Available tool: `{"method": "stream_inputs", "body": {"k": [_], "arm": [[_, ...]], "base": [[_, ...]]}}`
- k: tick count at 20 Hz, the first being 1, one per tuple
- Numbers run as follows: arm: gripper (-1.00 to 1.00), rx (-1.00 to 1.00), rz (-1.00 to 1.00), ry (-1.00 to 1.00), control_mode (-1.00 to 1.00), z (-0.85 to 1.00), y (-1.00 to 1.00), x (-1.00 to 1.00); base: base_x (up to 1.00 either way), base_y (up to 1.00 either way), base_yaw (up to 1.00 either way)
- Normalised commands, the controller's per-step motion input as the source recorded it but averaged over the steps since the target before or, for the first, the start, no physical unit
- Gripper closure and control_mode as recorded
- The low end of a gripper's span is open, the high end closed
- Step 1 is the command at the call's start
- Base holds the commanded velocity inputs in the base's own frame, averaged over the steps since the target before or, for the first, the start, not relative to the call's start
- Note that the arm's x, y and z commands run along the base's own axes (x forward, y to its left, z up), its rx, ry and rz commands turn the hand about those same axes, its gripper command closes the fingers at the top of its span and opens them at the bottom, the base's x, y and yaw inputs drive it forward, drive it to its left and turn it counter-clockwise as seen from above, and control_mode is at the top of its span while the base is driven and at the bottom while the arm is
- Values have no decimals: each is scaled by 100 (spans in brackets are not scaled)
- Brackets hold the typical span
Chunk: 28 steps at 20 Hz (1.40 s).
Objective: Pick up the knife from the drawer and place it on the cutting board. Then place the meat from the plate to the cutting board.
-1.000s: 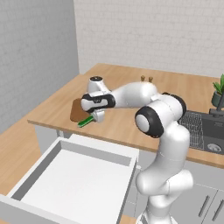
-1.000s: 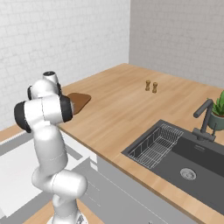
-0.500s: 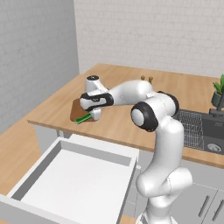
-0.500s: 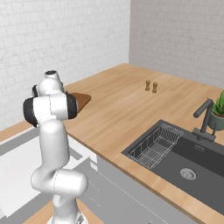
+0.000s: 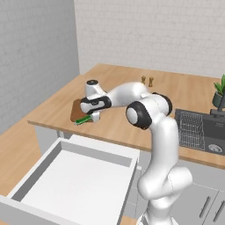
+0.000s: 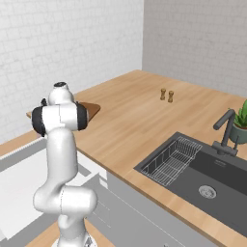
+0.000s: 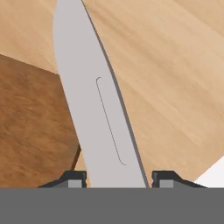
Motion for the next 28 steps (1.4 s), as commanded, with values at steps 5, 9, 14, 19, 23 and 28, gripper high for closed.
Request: {"method": "stream_inputs", "body": {"k": [5,9,14,19,23,28], "arm": [[100,0,-2,0,-100,-9,0,54],[100,1,-1,0,-100,0,0,42],[100,3,0,0,-100,-2,0,46],[-100,1,0,0,-100,-28,0,25],[-100,1,0,-7,-100,-39,0,-24],[-100,0,0,-22,-100,-10,0,-52]], "base": [[0,0,0],[0,0,0],[0,0,0],[0,0,0],[0,0,0],[0,0,0]]}}
